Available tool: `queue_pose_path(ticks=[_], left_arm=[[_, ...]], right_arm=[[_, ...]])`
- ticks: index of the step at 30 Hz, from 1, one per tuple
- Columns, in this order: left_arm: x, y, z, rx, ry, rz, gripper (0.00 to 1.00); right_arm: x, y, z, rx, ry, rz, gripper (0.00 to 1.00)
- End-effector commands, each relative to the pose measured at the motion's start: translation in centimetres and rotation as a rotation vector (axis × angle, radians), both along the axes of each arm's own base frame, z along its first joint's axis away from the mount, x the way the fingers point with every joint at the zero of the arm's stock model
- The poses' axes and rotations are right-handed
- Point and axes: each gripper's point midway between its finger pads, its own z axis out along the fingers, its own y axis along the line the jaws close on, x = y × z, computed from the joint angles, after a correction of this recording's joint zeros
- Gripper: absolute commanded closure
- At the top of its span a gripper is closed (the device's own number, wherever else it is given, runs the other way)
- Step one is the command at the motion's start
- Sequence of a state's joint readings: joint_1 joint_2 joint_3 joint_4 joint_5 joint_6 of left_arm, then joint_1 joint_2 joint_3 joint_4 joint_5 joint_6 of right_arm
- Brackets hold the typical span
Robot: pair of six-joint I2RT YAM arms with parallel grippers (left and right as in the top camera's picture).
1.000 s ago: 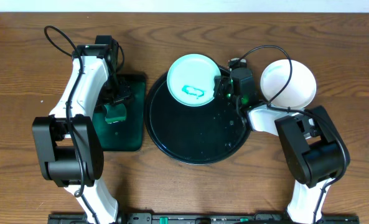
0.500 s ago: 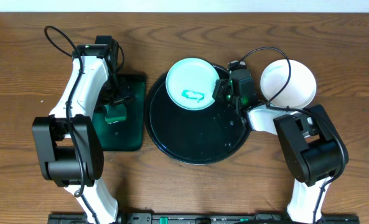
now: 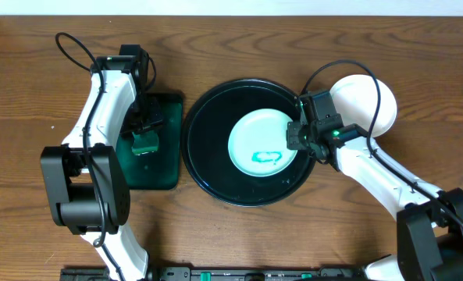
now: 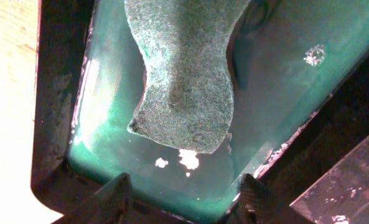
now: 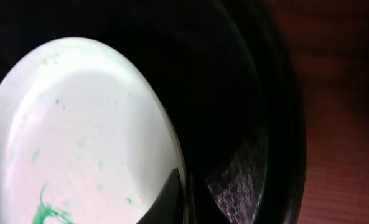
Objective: Clean dirty plates on tray and stack at the side
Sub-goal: 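Slide the gripped plate to the tray center with the right gripper, then grasp the sponge in the basin with the left gripper and lift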
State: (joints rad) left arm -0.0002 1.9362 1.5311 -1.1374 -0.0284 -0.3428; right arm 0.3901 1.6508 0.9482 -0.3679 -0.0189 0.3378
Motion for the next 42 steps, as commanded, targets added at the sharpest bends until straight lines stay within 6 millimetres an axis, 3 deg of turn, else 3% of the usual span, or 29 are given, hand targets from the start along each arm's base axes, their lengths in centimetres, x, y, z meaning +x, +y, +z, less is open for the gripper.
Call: queue_pose_path(ticks=[1,4,5,6,7,9,11,21,31,34,36,37,42], left_arm=[[0.1,0.1,-0.3,0.005,0.001,0.000,0.52],[0.5,0.1,-0.3,0.005,-0.019,-0.001,0.54],[0.8,0.1,-0.3,0.005,-0.030,-0.010,0.60],[1.4,0.1,-0.3,0.004,-0.050,-0.032,0.73],[1.7,0.1,-0.4,0.005,-0.061,-0.035,0.73],[2.1,0.1,-0.6,0.005,-0.083,-0.033,0.56],[2.4,0.2,-1.1,0.007,-0.095,-0.034,0.45],[2.3,0.2,-4.8,0.011,-0.138,-0.033,0.45],[2.4,1.4,-6.3,0.020,-0.154,-0.004,0.40],[1.9,2.2,-7.4,0.020,-0.126,0.017,0.59],[1.5,2.5,-8.3,0.019,-0.099,0.027,0.85],[1.5,2.6,-8.4,0.019,-0.096,0.028,0.91],[1.9,1.7,-8.0,0.004,-0.111,-0.007,0.93]], right_arm=[[-0.6,-0.4,-2.6,-0.054,0.060,0.019,0.99],[-1.1,-0.2,-4.8,-0.071,0.106,0.029,0.99],[-1.2,-0.1,-5.3,-0.076,0.118,0.032,0.99],[-1.4,-0.1,-6.2,-0.082,0.137,0.035,0.99],[-1.5,-0.2,-6.5,-0.085,0.145,0.035,0.99],[-1.6,-0.2,-6.6,-0.087,0.149,0.035,0.99],[-1.6,-0.1,-6.6,-0.084,0.149,0.036,0.99],[-1.9,0.2,-6.7,-0.069,0.164,0.061,0.99],[-2.2,0.5,-6.7,-0.051,0.174,0.070,0.99],[-2.3,0.5,-6.7,-0.054,0.180,0.069,0.99],[-2.5,0.4,-6.8,-0.058,0.189,0.069,0.99],[-2.5,0.4,-6.8,-0.058,0.191,0.069,0.99],[-2.7,0.3,-6.9,-0.061,0.198,0.069,0.99]])
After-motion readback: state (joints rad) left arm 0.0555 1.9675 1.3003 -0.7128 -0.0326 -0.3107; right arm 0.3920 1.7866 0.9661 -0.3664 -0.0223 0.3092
